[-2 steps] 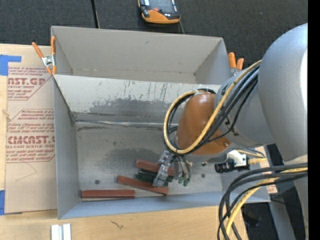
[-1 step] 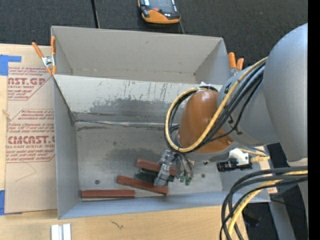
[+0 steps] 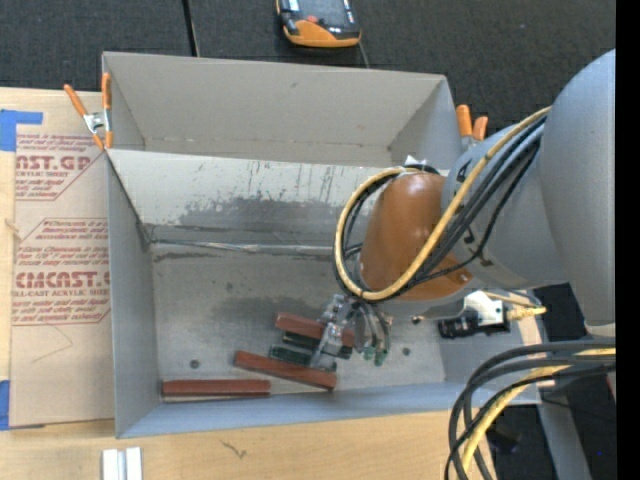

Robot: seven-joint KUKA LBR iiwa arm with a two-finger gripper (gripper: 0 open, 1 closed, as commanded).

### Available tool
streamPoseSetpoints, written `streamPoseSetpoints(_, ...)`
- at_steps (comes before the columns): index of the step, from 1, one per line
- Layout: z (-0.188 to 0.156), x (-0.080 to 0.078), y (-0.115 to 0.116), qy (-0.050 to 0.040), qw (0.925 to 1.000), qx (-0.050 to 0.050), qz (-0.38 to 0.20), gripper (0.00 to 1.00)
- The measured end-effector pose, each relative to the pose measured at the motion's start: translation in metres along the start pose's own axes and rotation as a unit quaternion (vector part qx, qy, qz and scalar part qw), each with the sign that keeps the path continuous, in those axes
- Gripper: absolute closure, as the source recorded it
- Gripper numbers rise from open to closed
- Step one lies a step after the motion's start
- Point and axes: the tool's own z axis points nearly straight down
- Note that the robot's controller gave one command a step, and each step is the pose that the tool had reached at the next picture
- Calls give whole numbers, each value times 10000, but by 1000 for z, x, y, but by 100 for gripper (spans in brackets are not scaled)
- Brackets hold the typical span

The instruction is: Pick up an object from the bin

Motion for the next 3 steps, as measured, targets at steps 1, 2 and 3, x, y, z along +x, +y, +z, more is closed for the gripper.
streamPoseSetpoints(1,-11,-1,0,-9,10000,-4,-1,100)
streamPoseSetpoints(2,-23,0,0,9,10000,4,-1,100)
streamPoseSetpoints(3,-37,0,0,-6,10000,-3,-3,100)
